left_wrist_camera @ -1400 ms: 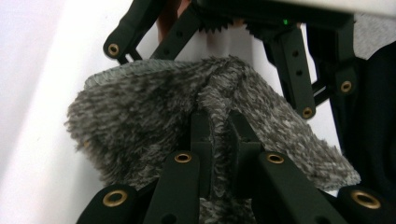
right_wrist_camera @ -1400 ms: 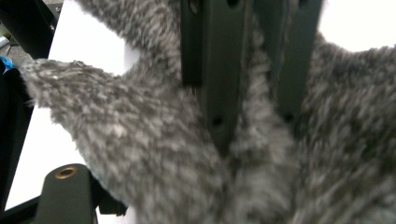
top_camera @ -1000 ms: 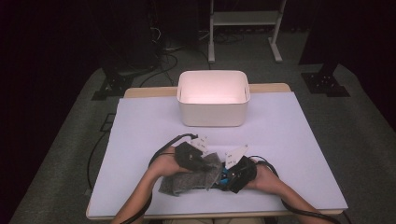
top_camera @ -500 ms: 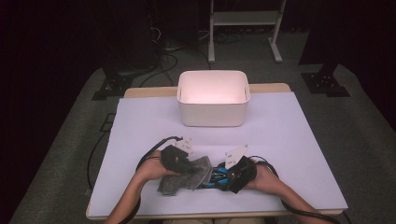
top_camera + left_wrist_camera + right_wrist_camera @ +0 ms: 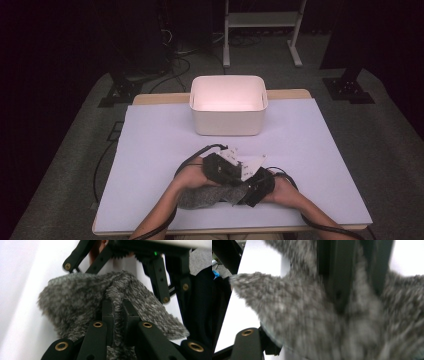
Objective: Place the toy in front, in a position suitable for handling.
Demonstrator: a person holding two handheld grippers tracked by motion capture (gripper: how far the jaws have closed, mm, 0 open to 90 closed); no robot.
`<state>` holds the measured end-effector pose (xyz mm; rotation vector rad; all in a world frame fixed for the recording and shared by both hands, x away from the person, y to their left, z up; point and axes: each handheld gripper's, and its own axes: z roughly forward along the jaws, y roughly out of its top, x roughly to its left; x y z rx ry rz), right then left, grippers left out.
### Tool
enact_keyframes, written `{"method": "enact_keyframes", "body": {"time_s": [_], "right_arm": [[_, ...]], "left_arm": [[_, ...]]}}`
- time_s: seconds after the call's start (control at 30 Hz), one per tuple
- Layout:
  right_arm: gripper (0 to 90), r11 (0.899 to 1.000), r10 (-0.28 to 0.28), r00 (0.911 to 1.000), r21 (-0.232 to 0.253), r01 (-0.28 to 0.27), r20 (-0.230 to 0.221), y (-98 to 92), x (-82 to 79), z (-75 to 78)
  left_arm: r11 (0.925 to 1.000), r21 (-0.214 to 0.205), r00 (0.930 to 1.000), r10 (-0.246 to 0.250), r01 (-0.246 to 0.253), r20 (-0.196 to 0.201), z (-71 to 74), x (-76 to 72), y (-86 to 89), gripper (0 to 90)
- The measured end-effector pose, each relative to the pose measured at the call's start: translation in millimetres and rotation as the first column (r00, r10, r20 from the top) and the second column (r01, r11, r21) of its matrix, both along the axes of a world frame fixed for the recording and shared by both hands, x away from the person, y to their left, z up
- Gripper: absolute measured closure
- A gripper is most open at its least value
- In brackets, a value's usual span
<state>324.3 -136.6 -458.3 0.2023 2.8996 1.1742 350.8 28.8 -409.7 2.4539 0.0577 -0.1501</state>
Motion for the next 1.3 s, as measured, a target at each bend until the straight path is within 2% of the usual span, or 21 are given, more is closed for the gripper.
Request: {"method": "enact_keyframes", "body": {"time_s": [0.2, 0.33, 0.43, 0.6, 0.73, 0.87, 0.9, 1.03, 1.17, 1.3], "right_arm": [[21.1, 1.0, 0.0, 1.0, 0.002, 0.0, -0.001, -0.5, 0.2, -0.2], [21.1, 1.0, 0.002, 1.0, 0.004, -0.002, -0.001, -0.6, 0.2, -0.3], [21.2, 1.0, 0.003, 1.0, 0.003, -0.003, 0.0, -0.8, 0.3, -0.5], [21.2, 1.0, 0.006, 1.0, 0.005, -0.006, 0.006, -1.2, 1.0, -0.6], [21.1, 1.0, 0.004, 1.0, 0.005, -0.004, 0.008, -1.2, 0.8, -0.8], [20.9, 1.0, 0.0, 1.0, 0.006, 0.0, 0.005, -1.3, 0.6, -0.7], [20.8, 1.0, -0.003, 1.0, 0.009, 0.003, 0.005, -1.3, 0.8, -0.8], [20.5, 1.0, -0.005, 0.9997, 0.029, 0.006, -0.026, -3.4, 3.3, -0.9], [18.1, 0.999, -0.015, 0.9988, 0.038, 0.017, -0.046, -8.2, 5.6, 2.0], [17.4, 0.999, -0.021, 0.9988, 0.042, 0.023, -0.044, -19.4, 5.5, 8.0]], "left_arm": [[1.0, 0.0, 1.0, -0.008, 0.008, 0.001, 0.0, 0.5, -3.2, 82.9], [0.9998, 0.021, 0.9998, -0.006, 0.006, 0.018, 3.0, -2.1, 5.0, 82.9], [0.9993, 0.035, 0.9992, 0.013, -0.014, 0.038, 6.2, -4.7, 22.4, 82.8], [0.9943, 0.048, 0.9947, 0.093, -0.095, 0.045, 5.6, -10.9, 63.3, 82.8], [0.9871, 0.045, 0.9879, 0.153, -0.154, 0.027, -2.1, -16.3, 95.3, 82.8], [0.9811, 0.003, 0.9811, 0.193, -0.193, -0.003, -9.2, -23.1, 116.9, 82.7], [0.9792, -0.006, 0.9792, 0.203, -0.203, -0.011, -11.4, -24.0, 119.4, 82.7], [0.979, -0.027, 0.9792, 0.201, -0.202, -0.024, -18.0, -25.3, 119.8, 82.7], [0.9809, -0.018, 0.9811, 0.193, -0.193, -0.011, -16.6, -25.5, 117.7, 82.7], [0.9809, -0.016, 0.981, 0.194, -0.194, -0.007, -15.2, -25.6, 118.4, 82.7]]}}
